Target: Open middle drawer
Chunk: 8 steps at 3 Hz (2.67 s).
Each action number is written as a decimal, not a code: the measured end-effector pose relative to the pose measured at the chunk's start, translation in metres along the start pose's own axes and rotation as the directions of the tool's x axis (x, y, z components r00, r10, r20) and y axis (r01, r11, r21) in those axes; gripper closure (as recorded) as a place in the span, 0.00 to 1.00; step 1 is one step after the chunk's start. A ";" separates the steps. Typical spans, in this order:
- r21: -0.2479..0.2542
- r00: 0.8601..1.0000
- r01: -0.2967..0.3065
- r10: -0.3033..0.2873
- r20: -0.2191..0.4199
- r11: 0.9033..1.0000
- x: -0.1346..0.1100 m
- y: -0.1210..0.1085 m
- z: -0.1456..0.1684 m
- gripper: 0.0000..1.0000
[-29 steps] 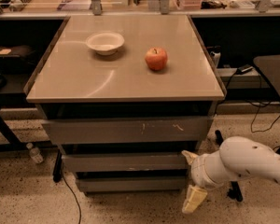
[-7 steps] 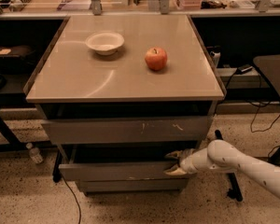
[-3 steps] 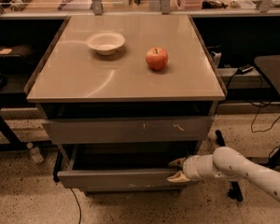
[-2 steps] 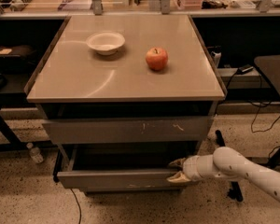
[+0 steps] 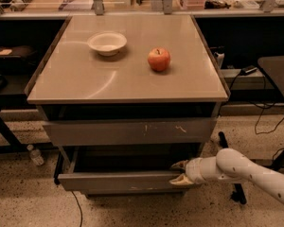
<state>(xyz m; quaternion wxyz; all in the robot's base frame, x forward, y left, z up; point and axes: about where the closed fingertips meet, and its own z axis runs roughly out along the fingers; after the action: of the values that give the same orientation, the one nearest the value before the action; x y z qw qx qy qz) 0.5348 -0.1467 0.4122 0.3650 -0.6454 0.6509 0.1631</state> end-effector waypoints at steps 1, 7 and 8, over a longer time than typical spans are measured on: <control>-0.027 1.000 0.025 -0.024 0.015 0.999 0.005 0.031 -0.011 0.37; -0.059 0.998 0.064 -0.062 0.028 0.996 0.004 0.068 -0.030 0.57; -0.059 0.998 0.064 -0.062 0.028 0.996 0.004 0.068 -0.030 0.35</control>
Offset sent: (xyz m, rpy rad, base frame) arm -0.1823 -0.0864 -0.0205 0.0036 0.0263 0.0998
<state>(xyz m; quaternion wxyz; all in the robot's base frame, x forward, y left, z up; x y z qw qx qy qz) 0.4622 -0.1624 0.4117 0.3589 -0.6741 0.6202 0.1792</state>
